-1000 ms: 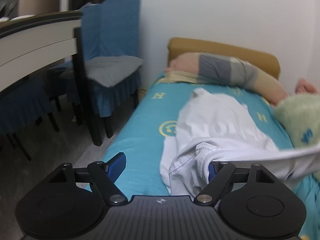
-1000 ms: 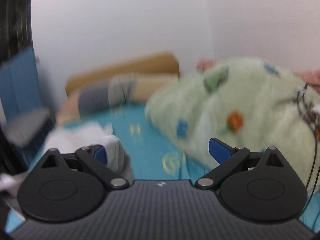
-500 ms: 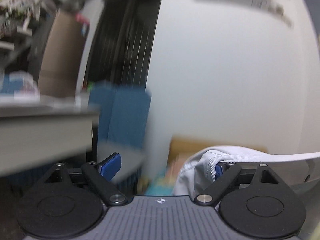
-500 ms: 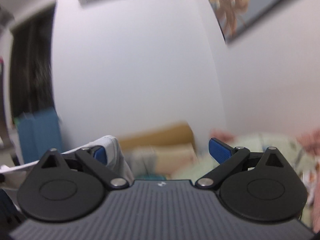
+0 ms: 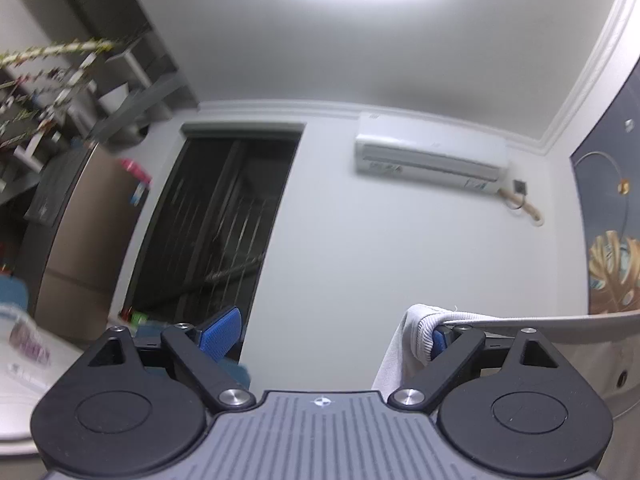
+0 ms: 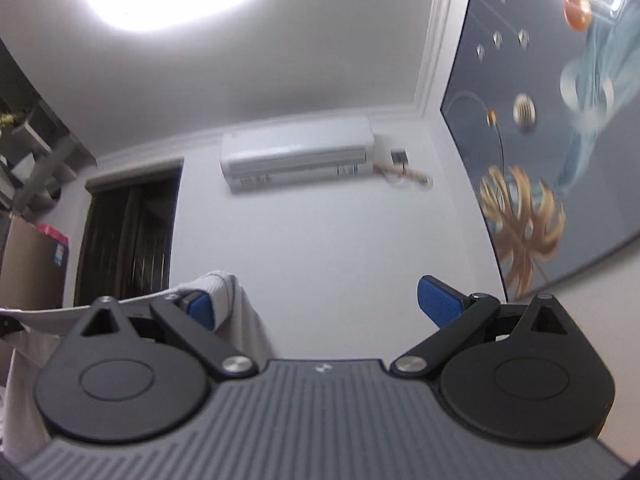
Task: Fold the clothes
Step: 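Lift the white T-shirt high with both grippers and shake it open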
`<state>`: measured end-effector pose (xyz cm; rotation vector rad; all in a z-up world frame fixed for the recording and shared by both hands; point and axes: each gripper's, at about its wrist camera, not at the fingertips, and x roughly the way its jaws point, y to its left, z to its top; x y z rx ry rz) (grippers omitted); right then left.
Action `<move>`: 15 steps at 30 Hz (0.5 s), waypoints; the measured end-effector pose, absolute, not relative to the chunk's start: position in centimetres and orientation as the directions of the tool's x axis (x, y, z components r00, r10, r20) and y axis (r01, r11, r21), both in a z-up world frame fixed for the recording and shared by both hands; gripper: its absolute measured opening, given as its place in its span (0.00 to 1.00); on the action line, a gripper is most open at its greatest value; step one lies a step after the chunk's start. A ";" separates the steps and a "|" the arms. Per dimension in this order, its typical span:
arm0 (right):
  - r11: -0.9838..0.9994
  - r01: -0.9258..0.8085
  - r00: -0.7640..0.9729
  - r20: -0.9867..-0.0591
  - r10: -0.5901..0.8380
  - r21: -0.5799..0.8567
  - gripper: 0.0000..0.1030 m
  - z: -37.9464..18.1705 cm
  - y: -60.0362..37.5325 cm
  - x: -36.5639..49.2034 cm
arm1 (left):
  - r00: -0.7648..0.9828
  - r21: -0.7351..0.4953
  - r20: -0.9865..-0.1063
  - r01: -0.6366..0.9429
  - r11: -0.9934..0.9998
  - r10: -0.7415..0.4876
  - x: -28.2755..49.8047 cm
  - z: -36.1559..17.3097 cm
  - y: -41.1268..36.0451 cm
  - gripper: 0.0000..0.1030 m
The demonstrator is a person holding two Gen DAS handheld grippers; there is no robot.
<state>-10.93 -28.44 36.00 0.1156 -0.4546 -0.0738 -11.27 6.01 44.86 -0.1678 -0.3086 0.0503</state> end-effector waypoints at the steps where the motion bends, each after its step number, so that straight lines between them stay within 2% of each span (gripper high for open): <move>1: 0.992 0.040 0.884 0.458 -0.090 0.117 0.98 37.7 -28.5 -11.8 | 0.950 -0.159 0.304 -0.019 0.987 0.067 -11.5 45.8 5.6 0.90; 3: 0.994 0.033 0.875 0.478 -0.080 0.105 0.98 39.6 -28.8 -12.5 | 0.948 -0.151 0.315 -0.002 0.989 0.050 -12.6 46.5 4.8 0.91; 7: 0.995 0.030 0.903 0.424 -0.070 0.098 0.99 38.7 -30.0 -11.1 | 0.954 -0.150 0.299 0.029 0.988 0.018 -10.9 44.4 5.3 0.92; 10: 0.995 0.035 0.934 0.352 -0.068 0.098 0.98 35.6 -30.7 -8.5 | 0.965 -0.144 0.263 0.045 0.989 -0.005 -7.6 40.3 5.9 0.94; 15: 0.996 0.069 0.975 0.207 -0.080 0.060 0.99 28.1 -31.0 -1.6 | 0.992 -0.101 0.129 0.028 0.995 -0.015 1.0 31.1 6.5 0.94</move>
